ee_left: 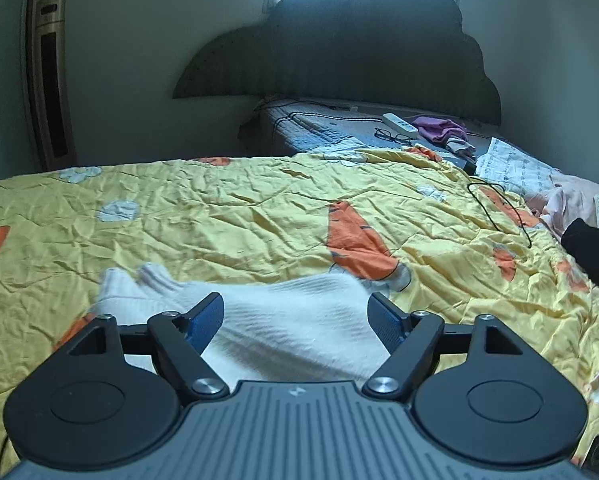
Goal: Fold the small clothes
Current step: 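Open the left tool and release the folded sweater, then press the folded sweater bundle down with the right tool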
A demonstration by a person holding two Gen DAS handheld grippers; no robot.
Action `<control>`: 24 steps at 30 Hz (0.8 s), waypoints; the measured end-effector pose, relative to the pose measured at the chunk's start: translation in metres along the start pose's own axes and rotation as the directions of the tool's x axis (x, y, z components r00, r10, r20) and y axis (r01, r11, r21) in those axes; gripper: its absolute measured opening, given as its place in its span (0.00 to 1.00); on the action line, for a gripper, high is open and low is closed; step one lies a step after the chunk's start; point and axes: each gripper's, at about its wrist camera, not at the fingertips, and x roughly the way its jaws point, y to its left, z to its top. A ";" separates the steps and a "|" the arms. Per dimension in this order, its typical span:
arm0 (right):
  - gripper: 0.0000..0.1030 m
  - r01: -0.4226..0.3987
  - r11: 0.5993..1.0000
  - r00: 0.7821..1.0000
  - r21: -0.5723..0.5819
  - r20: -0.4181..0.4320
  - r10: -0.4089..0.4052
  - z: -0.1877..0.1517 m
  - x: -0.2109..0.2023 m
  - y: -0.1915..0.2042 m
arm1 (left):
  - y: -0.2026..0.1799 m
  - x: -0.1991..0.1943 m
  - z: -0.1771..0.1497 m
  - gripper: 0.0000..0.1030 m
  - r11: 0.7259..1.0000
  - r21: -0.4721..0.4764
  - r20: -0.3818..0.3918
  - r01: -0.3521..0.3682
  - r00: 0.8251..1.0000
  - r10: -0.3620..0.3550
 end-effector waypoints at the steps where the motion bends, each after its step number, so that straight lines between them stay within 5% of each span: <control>1: 0.42 0.003 1.000 1.000 -0.003 0.001 -0.003 0.000 0.000 0.001 | 0.005 -0.010 -0.009 0.78 1.000 0.014 0.014 -0.013 1.000 0.013; 10: 0.59 0.043 0.997 0.999 -0.060 0.017 -0.043 0.004 0.003 0.012 | 0.049 -0.100 -0.097 0.81 0.996 0.090 0.059 0.012 0.998 -0.018; 18: 0.74 0.042 0.999 0.996 -0.011 -0.074 -0.043 0.047 0.027 0.006 | 0.056 -0.110 -0.144 0.82 0.984 0.176 -0.001 0.020 1.000 -0.020; 20: 0.71 0.051 0.998 0.992 -0.023 -0.118 -0.053 0.057 0.037 0.006 | 0.048 -0.104 -0.149 0.82 0.976 0.215 -0.005 0.006 1.000 -0.005; 22: 0.45 0.096 0.992 0.983 -0.080 -0.149 -0.107 0.062 0.046 0.010 | 0.040 -0.096 -0.153 0.82 0.966 0.255 -0.001 -0.036 0.999 0.037; 24: 0.34 0.142 0.983 0.976 -0.113 -0.147 -0.158 0.063 0.050 0.013 | 0.037 -0.088 -0.155 0.82 0.960 0.263 0.011 -0.097 0.995 0.097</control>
